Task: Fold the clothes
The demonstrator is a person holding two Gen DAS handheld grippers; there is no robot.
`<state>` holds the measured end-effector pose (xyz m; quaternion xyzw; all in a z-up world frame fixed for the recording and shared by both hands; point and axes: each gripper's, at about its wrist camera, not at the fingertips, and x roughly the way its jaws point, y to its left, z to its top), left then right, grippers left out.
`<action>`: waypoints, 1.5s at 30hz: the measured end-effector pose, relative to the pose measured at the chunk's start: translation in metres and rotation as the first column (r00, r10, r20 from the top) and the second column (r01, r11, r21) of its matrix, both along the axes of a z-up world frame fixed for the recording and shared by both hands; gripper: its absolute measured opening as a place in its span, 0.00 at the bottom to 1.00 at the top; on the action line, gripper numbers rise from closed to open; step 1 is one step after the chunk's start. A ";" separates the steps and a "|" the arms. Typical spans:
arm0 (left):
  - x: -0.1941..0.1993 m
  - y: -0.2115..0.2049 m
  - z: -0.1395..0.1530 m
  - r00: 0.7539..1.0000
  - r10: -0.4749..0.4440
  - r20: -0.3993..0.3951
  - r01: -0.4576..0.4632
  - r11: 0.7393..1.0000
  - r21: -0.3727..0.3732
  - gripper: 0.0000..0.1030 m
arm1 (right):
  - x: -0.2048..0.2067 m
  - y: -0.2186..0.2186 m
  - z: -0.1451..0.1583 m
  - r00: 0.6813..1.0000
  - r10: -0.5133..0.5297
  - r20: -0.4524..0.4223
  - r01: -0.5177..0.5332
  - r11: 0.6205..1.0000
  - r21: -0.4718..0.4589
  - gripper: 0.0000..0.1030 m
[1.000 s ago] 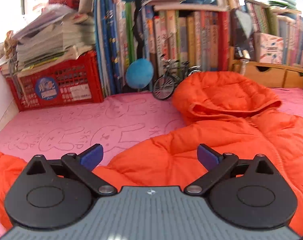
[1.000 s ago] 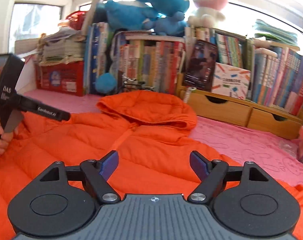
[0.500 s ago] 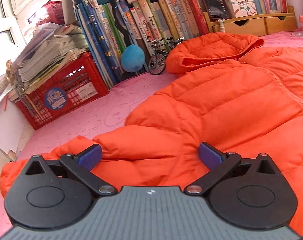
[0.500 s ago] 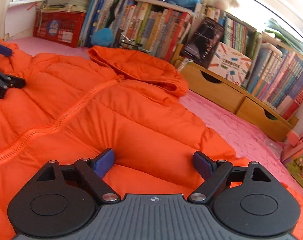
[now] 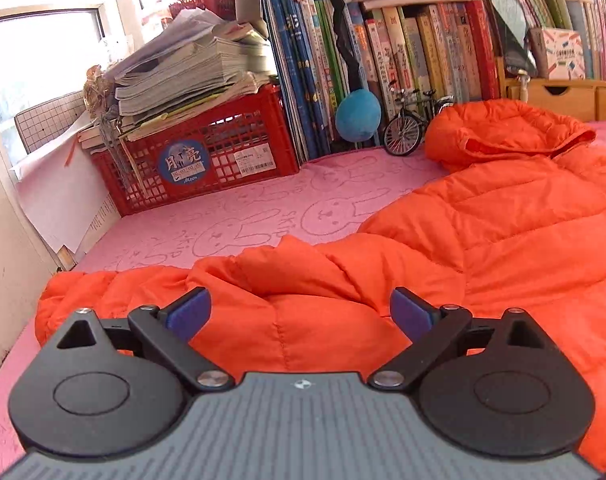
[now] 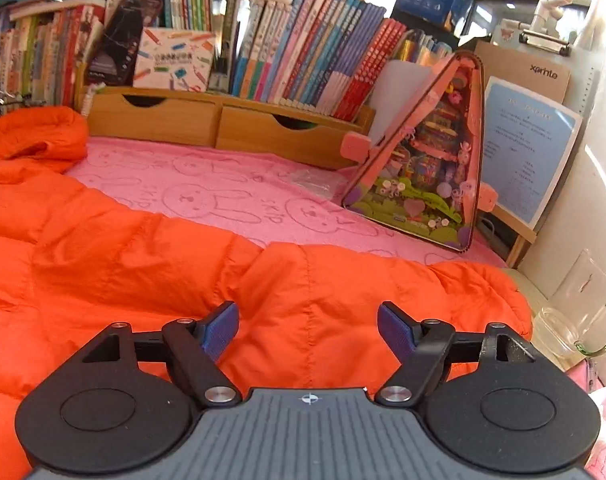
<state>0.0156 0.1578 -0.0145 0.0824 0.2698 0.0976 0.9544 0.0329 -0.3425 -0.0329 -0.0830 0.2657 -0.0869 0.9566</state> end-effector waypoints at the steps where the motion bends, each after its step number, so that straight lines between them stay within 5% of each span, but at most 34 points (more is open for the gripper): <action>1: -0.014 -0.004 0.008 0.999 -0.013 0.030 0.014 0.999 -0.039 0.95 | -0.016 0.011 0.007 0.998 0.042 0.051 -0.043 0.999 0.028 0.79; 6: -0.099 -0.046 0.022 0.976 0.023 0.216 0.025 0.976 -0.218 0.98 | -0.113 0.080 0.023 0.937 0.119 0.330 -0.196 0.958 0.211 0.93; 8: -0.125 -0.070 0.010 0.965 0.042 0.260 0.021 0.972 -0.232 0.98 | -0.148 0.106 0.013 0.912 0.134 0.388 -0.253 0.928 0.273 0.95; 11: -0.148 -0.097 -0.011 0.963 0.021 0.267 0.042 0.973 -0.226 0.98 | -0.189 0.151 -0.014 0.887 0.218 0.406 -0.326 0.920 0.217 0.95; 16: -0.145 -0.125 -0.038 0.978 -0.005 0.207 0.021 0.997 -0.077 0.99 | -0.213 0.192 -0.038 0.863 0.333 0.380 -0.403 0.907 0.119 0.95; 21: -0.150 -0.145 -0.067 0.962 -0.024 0.272 -0.013 0.991 0.133 1.00 | -0.216 0.207 -0.063 0.854 0.355 0.381 -0.377 0.926 -0.019 0.97; 34: -0.153 -0.094 -0.073 0.944 0.048 0.325 -0.107 0.980 0.166 1.00 | -0.206 0.127 -0.074 0.906 0.154 0.393 -0.175 0.984 0.019 0.99; 38: -0.152 -0.057 -0.071 0.939 0.162 0.302 -0.206 0.971 0.118 1.00 | -0.205 0.105 -0.075 0.913 0.088 0.397 -0.097 0.995 0.002 0.99; 45: -0.145 -0.027 -0.065 0.930 0.260 0.261 -0.310 0.935 0.173 1.00 | -0.197 0.042 -0.070 0.924 -0.177 0.340 0.189 0.982 0.000 0.99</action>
